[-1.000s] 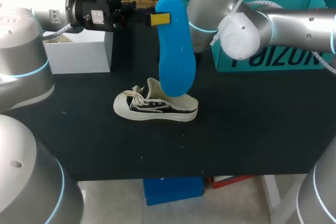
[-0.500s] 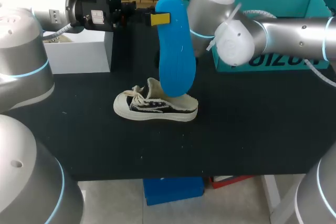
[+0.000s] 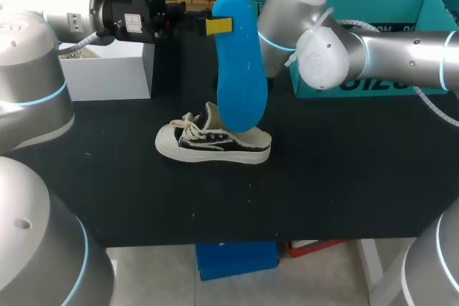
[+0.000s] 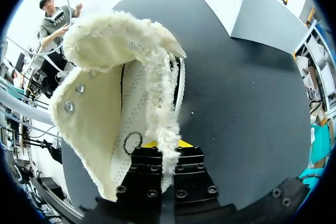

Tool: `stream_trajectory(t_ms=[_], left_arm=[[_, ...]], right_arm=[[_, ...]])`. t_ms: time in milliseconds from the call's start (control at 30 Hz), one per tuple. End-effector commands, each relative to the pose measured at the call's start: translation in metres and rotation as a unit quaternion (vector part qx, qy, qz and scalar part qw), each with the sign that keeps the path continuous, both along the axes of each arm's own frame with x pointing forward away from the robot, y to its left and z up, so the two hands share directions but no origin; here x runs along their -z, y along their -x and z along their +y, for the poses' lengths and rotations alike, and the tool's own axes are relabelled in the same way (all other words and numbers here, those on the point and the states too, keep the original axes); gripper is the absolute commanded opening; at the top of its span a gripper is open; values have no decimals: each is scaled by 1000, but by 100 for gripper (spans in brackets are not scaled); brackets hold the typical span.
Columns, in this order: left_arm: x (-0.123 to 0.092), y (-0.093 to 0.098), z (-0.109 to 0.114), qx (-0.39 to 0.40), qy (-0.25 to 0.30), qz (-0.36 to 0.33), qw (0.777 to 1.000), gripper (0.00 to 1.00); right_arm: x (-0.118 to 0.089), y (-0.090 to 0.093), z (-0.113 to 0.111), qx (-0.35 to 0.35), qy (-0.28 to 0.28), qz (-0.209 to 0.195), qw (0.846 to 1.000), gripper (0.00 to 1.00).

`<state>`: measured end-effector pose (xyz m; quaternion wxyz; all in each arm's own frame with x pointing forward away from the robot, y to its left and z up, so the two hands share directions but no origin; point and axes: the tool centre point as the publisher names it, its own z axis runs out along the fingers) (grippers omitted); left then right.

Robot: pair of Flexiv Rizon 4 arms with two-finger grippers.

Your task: Take the shoe out of the shoebox, open the shoe tongue, remove and reinsert the insole, then place the shoe into the shoebox

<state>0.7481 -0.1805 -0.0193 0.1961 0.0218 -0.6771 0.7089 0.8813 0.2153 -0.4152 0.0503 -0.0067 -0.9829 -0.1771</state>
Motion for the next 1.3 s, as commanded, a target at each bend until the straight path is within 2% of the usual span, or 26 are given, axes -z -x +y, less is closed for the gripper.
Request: stream_trajectory(t_ms=[33,433,633,867,1067,1300], left_arm=[[1,1,-1,-3,1,-1,1000,0],[1,1,-1,-3,1,-1,1000,0],[1,1,-1,-3,1,-1,1000,0],[1,1,-1,-3,1,-1,1000,0],[1,1,-1,-3,1,-1,1000,0],[1,1,-1,-3,1,-1,1000,0]], right_arm=[[3,0,0,0,0,0,1000,0],[1,-1,-2,-6,0,-4,1000,0],[-25,-3,-16,36,13,-30,999,0],[-67,-7,-32,101,52,-76,991,0],[-92,-11,-39,194,81,-91,973,0],[-109,-14,-44,335,93,-92,933,0]])
